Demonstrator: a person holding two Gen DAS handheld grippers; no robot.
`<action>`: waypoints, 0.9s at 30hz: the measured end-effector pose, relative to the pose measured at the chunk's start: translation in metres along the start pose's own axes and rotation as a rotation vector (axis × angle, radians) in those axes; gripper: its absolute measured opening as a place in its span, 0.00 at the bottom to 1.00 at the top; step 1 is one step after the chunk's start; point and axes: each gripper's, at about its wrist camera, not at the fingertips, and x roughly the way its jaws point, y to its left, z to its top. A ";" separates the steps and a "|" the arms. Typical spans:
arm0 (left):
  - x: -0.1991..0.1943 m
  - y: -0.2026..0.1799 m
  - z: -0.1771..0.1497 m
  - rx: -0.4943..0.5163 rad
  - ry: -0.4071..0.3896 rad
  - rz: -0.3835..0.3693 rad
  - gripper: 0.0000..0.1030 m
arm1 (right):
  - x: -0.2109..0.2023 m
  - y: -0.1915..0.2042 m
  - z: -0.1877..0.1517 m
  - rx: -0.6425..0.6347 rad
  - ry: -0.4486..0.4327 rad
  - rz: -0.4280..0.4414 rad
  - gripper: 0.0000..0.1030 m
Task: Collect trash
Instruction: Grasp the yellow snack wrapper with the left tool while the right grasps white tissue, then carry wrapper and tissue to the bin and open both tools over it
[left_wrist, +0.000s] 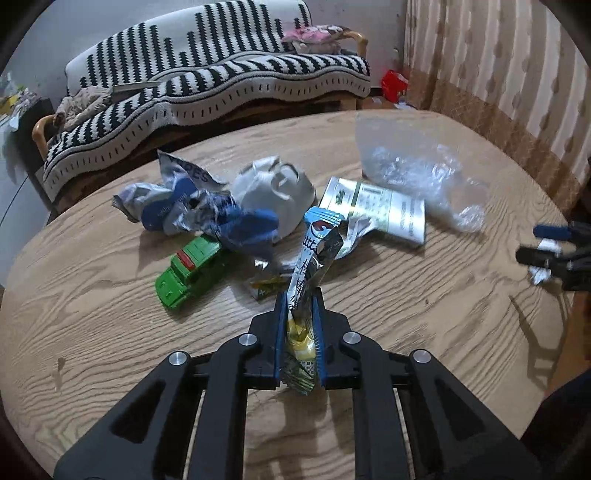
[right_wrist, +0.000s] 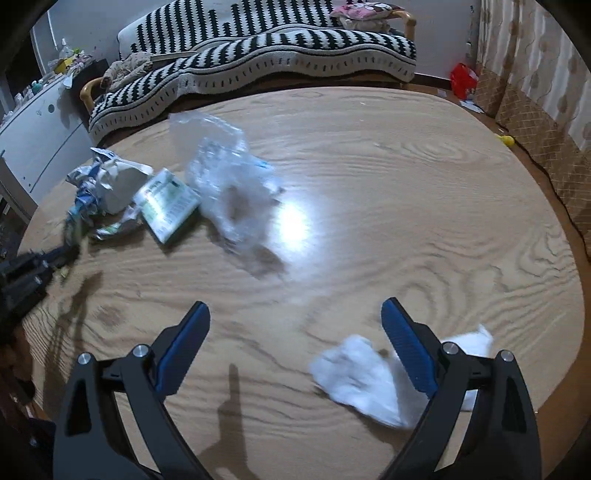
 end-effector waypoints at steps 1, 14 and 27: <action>-0.004 -0.001 0.001 -0.008 -0.008 0.006 0.12 | -0.002 -0.005 -0.004 -0.004 0.001 -0.009 0.88; -0.024 -0.081 0.030 0.061 -0.054 -0.047 0.12 | -0.005 -0.050 -0.057 -0.057 0.043 -0.060 0.86; -0.014 -0.216 0.038 0.235 -0.032 -0.156 0.12 | -0.053 -0.138 -0.089 0.122 -0.059 -0.026 0.14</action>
